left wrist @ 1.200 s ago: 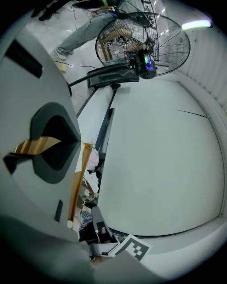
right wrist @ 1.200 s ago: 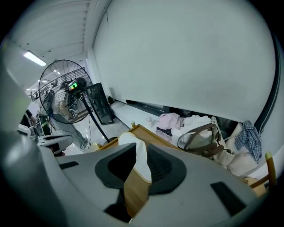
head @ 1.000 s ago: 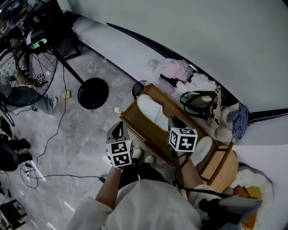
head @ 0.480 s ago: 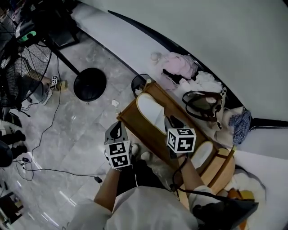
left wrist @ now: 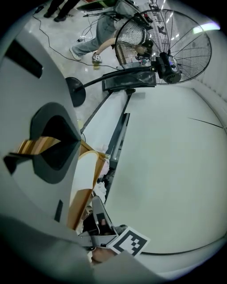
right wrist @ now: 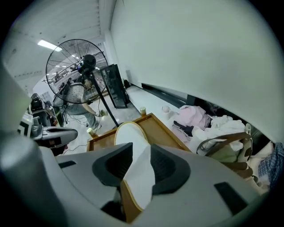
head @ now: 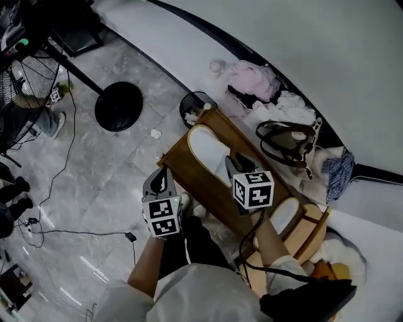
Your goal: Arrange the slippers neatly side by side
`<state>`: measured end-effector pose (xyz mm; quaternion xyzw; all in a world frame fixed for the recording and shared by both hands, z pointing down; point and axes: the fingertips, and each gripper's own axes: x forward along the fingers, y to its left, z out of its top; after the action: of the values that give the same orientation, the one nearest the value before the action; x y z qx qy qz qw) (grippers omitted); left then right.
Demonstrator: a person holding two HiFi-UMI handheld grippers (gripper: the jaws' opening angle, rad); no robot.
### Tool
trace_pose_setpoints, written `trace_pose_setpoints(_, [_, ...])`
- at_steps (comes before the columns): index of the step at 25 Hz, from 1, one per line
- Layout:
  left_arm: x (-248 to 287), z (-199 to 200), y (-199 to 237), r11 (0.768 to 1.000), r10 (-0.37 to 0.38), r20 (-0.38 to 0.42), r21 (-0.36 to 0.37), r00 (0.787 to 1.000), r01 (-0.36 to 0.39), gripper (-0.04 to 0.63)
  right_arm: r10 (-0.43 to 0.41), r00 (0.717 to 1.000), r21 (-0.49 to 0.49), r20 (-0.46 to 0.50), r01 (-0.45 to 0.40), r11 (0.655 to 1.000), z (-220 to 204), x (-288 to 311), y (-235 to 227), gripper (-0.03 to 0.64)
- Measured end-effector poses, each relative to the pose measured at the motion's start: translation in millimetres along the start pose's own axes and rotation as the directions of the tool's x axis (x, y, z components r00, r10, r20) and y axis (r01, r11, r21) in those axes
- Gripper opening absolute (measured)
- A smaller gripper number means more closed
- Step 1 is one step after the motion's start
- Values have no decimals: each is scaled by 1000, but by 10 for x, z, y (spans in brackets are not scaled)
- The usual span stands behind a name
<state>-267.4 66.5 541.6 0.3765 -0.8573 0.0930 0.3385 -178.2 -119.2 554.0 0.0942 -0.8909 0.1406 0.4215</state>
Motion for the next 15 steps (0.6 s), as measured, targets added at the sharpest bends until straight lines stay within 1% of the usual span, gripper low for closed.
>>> trace_pose_setpoints(9, [168,-77,10,1000,-5,-26,-24,1000,5,5,47,996,-47,-79,-51,998,-61,270,-24,149])
trace_pose_setpoints(15, [248,-82,-29,999,-15,-14,-44,1000,14,5,77,991,-91,-110,-87,992,-47,396,-37,167])
